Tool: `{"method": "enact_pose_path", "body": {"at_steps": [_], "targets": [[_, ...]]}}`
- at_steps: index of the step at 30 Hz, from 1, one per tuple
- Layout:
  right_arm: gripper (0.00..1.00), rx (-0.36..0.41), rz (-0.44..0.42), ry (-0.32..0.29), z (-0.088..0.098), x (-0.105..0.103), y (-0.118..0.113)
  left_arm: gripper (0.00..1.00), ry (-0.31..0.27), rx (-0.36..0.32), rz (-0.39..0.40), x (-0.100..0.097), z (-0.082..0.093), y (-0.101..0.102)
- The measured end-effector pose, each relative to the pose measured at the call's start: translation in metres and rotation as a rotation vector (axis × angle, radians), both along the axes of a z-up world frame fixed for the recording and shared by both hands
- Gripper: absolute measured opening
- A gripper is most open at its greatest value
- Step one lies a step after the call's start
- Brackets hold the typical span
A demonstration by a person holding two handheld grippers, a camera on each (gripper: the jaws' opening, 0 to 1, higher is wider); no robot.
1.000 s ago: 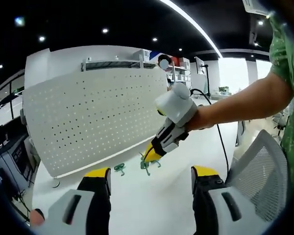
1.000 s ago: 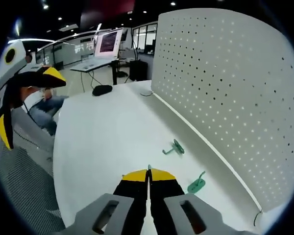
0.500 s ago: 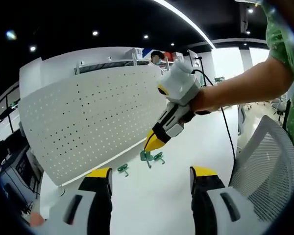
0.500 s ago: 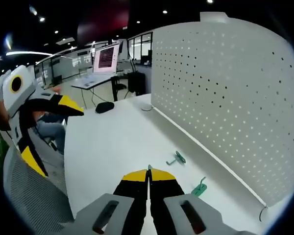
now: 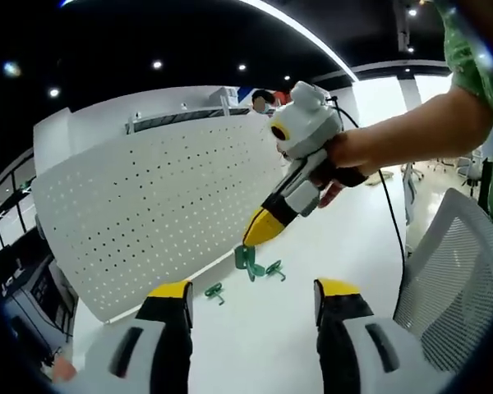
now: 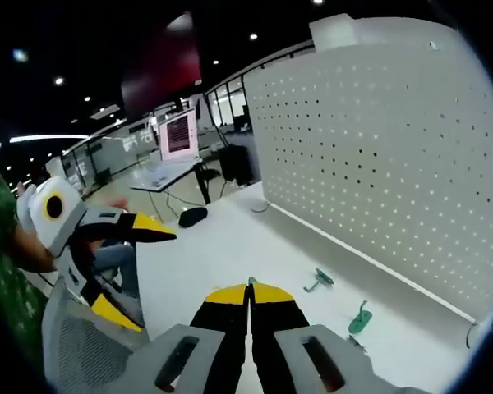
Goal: Insert the hook assembly into the mounting plate slot until the hook locks in place.
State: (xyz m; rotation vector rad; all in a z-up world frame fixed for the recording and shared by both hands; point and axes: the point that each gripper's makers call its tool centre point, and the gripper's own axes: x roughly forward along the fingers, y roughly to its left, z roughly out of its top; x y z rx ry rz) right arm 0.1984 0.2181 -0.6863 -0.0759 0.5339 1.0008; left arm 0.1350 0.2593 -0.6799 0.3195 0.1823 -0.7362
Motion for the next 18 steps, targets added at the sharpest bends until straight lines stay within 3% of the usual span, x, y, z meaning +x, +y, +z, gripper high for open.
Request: {"method": "enact_pose_path", "body": {"at_steps": [9, 18], "targets": [[0.00, 0.016, 0.007, -0.005, 0.008, -0.005, 0.004, 0.58, -0.025, -0.001, -0.009, 0.009, -0.004, -0.007], [0.00, -0.021, -0.015, 0.000, -0.006, -0.001, -0.005, 0.59, -0.012, -0.015, -0.006, 0.005, -0.006, -0.005]]}}
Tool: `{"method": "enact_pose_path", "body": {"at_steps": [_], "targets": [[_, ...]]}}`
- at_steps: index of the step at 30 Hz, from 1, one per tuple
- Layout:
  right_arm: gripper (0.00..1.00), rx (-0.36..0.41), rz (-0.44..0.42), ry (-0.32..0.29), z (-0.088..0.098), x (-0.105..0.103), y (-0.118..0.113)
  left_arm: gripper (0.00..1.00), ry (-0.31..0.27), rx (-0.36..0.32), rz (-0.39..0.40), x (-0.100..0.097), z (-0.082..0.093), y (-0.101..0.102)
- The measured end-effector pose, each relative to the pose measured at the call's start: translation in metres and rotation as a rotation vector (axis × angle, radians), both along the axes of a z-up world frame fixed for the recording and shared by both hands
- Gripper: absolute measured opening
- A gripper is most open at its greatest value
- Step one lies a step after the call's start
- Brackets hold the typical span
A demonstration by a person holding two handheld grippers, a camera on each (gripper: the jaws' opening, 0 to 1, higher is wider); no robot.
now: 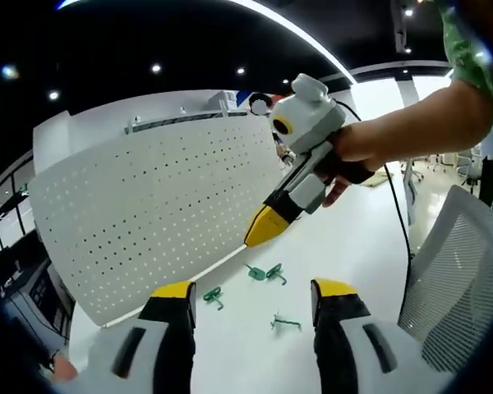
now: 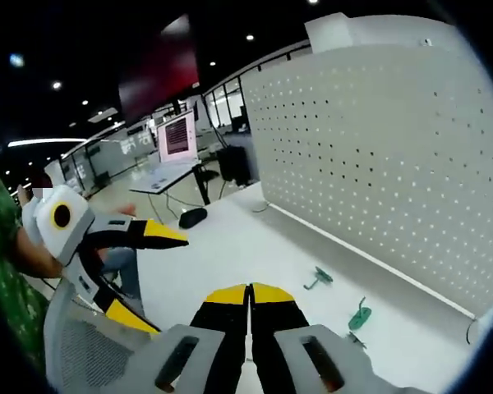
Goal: Insert the hook assembly into the mounting plate slot until the hook locks in place.
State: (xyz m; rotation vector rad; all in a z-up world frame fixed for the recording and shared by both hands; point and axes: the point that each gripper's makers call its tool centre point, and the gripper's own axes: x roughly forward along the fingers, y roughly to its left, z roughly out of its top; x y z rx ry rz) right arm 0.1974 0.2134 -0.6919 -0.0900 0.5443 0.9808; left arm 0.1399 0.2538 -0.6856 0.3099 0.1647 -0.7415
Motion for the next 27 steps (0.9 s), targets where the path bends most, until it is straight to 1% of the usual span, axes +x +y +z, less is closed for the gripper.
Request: {"method": "enact_pose_path", "body": {"at_steps": [6, 10, 12, 15, 23, 27], "targets": [[0.00, -0.010, -0.004, -0.004, -0.003, 0.001, -0.002, 0.59, 0.015, -0.007, 0.011, 0.000, -0.003, 0.004], [0.00, -0.026, -0.001, -0.012, -0.005, 0.003, -0.003, 0.59, 0.014, -0.010, 0.013, 0.001, -0.003, 0.004], [0.00, -0.030, 0.002, -0.020, -0.006, 0.004, -0.003, 0.59, 0.015, -0.013, 0.013, 0.001, -0.003, 0.004], [0.00, -0.064, 0.018, -0.045, -0.010, 0.004, -0.003, 0.59, 0.019, -0.015, 0.015, 0.000, -0.003, 0.004], [0.00, -0.072, 0.024, -0.034, -0.018, 0.004, -0.004, 0.59, 0.024, -0.018, 0.023, 0.001, -0.004, 0.007], [0.04, -0.094, 0.036, -0.043, -0.022, 0.003, -0.005, 0.60, 0.024, -0.017, 0.024, 0.001, -0.004, 0.007]]}}
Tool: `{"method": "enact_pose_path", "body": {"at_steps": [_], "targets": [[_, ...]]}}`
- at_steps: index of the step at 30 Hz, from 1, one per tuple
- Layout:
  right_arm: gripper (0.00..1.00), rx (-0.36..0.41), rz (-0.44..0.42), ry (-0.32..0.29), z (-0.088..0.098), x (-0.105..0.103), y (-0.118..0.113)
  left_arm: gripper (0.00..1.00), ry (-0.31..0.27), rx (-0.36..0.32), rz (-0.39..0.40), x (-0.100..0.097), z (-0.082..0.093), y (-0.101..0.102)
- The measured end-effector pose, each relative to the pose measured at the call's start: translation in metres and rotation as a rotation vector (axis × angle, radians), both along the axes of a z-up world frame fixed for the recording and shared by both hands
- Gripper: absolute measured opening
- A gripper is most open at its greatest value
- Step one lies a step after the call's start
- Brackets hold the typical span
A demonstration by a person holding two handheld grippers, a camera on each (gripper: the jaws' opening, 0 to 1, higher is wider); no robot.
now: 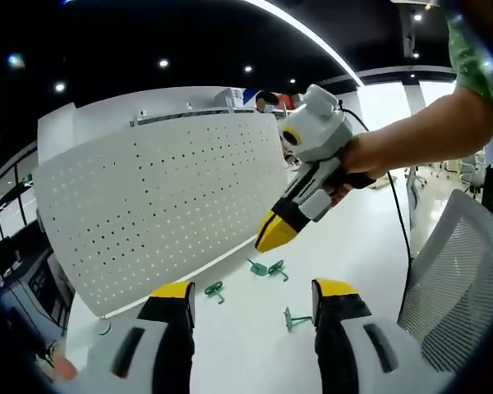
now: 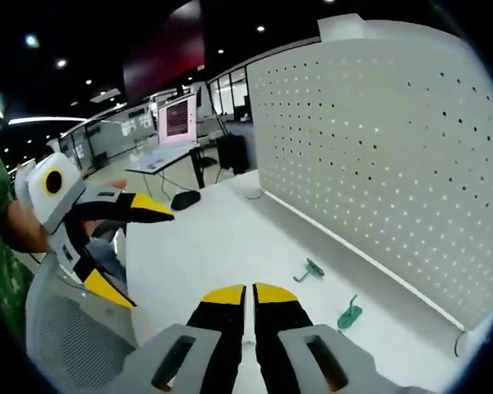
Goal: Insert the hook assembly into the mounting plate slot until the hook locks in place.
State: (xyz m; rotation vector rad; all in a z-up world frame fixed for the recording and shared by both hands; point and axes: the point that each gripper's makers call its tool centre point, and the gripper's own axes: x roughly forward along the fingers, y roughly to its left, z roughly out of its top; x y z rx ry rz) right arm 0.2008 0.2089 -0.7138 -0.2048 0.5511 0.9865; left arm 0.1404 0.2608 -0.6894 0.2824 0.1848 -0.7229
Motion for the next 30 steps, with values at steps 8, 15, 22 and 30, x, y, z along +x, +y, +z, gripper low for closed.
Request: {"method": "enact_pose_path", "body": {"at_steps": [8, 15, 22, 30], "targets": [[0.09, -0.063, 0.045, -0.009, -0.013, -0.004, 0.000, 0.60, 0.004, -0.005, 0.003, -0.001, 0.001, 0.000], [0.10, -0.091, 0.064, -0.009, -0.021, -0.003, -0.003, 0.61, 0.034, -0.024, 0.003, -0.003, -0.001, 0.002], [0.12, -0.149, 0.101, -0.007, -0.037, -0.007, -0.008, 0.64, 0.096, -0.028, -0.002, -0.011, -0.008, 0.007], [0.14, -0.258, 0.191, -0.026, -0.057, -0.012, -0.012, 0.67, 0.183, -0.021, -0.035, -0.025, -0.018, 0.007]]}}
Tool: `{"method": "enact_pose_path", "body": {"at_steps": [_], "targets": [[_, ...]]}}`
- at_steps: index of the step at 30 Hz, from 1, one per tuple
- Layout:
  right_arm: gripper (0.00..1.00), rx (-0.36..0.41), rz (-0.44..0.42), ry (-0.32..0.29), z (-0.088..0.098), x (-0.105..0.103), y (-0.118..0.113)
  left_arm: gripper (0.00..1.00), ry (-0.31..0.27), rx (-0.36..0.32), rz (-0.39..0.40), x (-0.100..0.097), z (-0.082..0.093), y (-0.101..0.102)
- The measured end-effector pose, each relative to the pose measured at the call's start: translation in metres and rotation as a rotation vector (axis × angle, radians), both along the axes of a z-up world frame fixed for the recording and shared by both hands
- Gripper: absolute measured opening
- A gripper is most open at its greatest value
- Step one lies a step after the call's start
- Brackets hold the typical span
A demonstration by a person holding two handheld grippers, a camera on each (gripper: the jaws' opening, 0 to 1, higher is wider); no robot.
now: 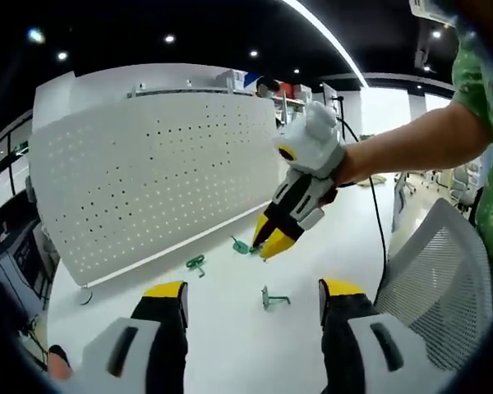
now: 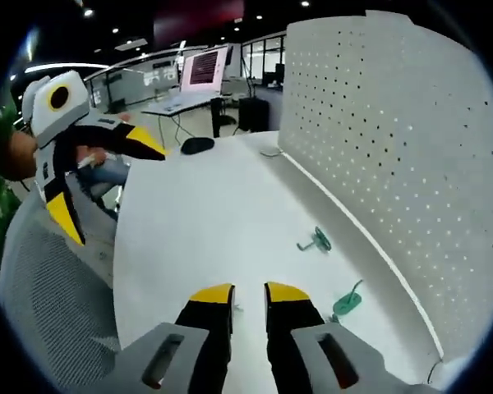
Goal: Insert the hook assembly into the mounting plate slot until the hook locks in place.
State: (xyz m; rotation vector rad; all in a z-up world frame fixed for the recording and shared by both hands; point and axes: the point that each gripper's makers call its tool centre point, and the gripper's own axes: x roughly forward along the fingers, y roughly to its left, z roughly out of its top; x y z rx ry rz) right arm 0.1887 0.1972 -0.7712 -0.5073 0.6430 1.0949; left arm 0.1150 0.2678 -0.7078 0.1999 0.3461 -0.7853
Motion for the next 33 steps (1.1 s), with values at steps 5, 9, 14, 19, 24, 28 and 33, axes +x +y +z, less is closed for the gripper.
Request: {"method": "enact_pose_path", "body": {"at_steps": [5, 9, 14, 19, 24, 28, 33], "targets": [[0.14, -0.068, 0.069, -0.004, -0.014, -0.006, 0.000, 0.67, 0.025, 0.008, -0.026, -0.008, 0.000, -0.004], [0.14, -0.124, 0.135, -0.013, -0.022, -0.011, 0.000, 0.67, 0.043, 0.022, -0.047, -0.013, -0.002, -0.008], [0.14, -0.165, 0.200, -0.027, -0.030, -0.015, 0.004, 0.66, 0.065, 0.024, -0.066, -0.019, -0.005, -0.011], [0.13, -0.203, 0.251, -0.029, -0.038, -0.017, 0.006, 0.65, 0.080, 0.029, -0.077, -0.024, -0.008, -0.013], [0.13, -0.237, 0.311, -0.033, -0.044, -0.021, 0.007, 0.65, 0.089, 0.025, -0.070, -0.026, -0.010, -0.011], [0.12, -0.278, 0.367, -0.050, -0.052, -0.024, 0.008, 0.65, 0.095, 0.020, -0.061, -0.027, -0.012, -0.009], [0.10, -0.310, 0.418, -0.066, -0.058, -0.024, 0.009, 0.64, 0.102, 0.016, -0.056, -0.028, -0.012, -0.009]]}}
